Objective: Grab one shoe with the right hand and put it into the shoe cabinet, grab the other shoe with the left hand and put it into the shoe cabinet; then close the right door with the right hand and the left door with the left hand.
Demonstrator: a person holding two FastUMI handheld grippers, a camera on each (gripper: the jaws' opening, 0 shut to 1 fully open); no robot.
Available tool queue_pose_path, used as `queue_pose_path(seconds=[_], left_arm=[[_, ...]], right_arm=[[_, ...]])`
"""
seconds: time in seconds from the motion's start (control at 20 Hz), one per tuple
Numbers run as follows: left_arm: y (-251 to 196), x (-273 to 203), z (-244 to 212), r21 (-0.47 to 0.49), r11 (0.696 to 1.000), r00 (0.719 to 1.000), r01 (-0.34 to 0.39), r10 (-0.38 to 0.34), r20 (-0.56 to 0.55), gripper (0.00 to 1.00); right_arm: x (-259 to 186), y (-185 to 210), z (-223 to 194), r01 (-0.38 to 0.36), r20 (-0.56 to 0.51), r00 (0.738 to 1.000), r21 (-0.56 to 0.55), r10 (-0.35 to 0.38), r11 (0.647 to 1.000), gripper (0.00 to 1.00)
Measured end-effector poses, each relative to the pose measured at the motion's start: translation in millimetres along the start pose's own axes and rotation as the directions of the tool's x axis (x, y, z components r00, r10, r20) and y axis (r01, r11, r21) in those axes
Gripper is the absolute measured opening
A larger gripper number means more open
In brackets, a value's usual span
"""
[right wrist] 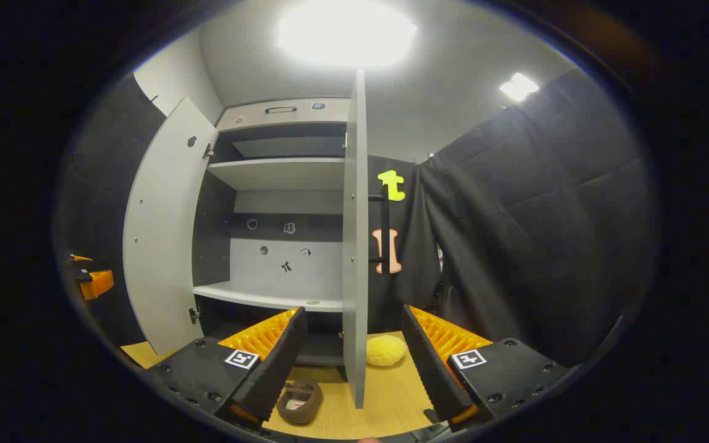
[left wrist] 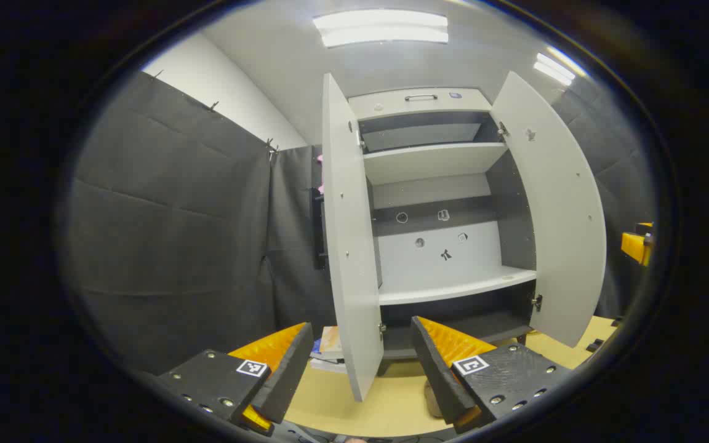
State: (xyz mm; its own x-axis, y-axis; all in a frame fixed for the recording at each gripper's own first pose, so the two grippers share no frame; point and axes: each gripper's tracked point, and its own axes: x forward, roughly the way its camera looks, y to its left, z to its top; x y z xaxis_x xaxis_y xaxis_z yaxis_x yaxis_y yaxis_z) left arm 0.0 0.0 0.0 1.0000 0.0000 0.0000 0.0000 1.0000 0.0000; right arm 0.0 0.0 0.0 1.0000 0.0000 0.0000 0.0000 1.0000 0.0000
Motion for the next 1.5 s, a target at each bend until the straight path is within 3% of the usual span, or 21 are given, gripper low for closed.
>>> queue_pose_path(seconds=[0.9,1.05,1.2,1.5], left_arm=[[-1.2,-0.6,2.4,0.009,1.000,1.000,0.001,-0.001,0.021,1.00],[-0.7,-2.3,5.1,0.006,1.000,0.999,0.003,-0.003,0.032,0.85],[-0.9,-3.9,5.3,0.014,1.000,0.999,-0.005,0.004,0.038,1.00],[-0.7,2.7,1.6,0.014,1.000,0.999,-0.025,0.024,0.030,1.00]], right_arm=[[2.9,14.5,2.1,-0.017,0.013,1.000,-0.007,0.017,1.000,0.98],[5.6,26.5,0.9,-0.036,0.005,0.999,-0.002,0.036,0.999,0.98],[13.1,47.2,-8.5,-0.086,-0.020,0.996,-0.015,0.085,0.996,0.98],[46.4,91.3,-56.1,-0.189,-0.124,0.975,-0.017,0.186,0.982,0.98]])
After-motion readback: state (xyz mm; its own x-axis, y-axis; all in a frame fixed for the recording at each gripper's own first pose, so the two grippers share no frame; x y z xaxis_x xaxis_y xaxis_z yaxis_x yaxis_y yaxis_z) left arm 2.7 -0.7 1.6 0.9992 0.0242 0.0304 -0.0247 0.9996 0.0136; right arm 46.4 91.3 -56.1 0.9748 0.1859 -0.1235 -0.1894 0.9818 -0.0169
